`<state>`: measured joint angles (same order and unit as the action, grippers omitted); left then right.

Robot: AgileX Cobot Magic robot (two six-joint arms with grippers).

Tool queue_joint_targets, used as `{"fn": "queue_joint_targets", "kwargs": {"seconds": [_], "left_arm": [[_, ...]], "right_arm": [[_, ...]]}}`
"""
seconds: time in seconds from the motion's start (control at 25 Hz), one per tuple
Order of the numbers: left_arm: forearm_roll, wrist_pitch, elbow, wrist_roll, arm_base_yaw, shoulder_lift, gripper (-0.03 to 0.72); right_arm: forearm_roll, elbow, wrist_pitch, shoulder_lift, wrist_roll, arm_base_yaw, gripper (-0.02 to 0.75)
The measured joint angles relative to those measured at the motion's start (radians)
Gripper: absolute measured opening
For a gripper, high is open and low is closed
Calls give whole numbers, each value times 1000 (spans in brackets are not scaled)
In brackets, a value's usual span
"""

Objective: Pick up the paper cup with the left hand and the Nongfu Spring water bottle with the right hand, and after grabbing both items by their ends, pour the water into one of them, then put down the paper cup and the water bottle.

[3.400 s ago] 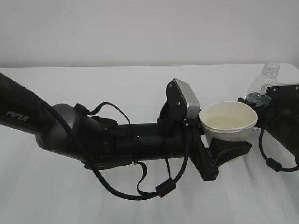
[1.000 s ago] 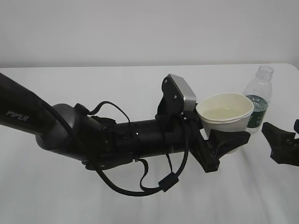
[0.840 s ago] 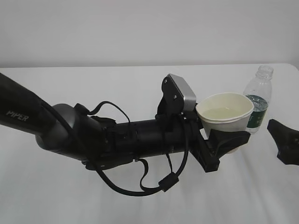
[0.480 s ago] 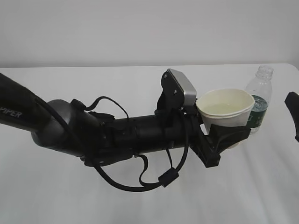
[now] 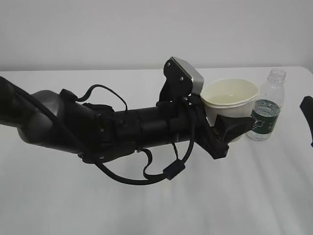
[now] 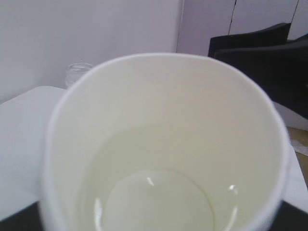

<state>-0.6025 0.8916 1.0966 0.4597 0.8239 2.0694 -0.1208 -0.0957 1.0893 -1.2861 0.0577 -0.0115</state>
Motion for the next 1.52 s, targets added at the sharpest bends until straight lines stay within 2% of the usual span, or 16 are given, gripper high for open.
{"fn": "queue_joint_targets", "kwargs": {"seconds": [0.2, 0.4, 0.8, 1.28, 1.52], "left_arm": [[3, -4, -24, 2, -30, -6, 456], [7, -4, -55, 2, -89, -7, 456], [17, 176, -170, -60, -190, -8, 456], [180, 228, -364, -206, -283, -17, 456], [251, 228, -400, -269, -288, -17, 456]], "right_arm": [[-6, 1, -8, 2, 6, 0, 594], [-7, 2, -8, 2, 6, 0, 594], [-11, 2, -10, 2, 6, 0, 594], [-36, 2, -10, 2, 6, 0, 594], [-48, 2, -14, 2, 6, 0, 593]]}}
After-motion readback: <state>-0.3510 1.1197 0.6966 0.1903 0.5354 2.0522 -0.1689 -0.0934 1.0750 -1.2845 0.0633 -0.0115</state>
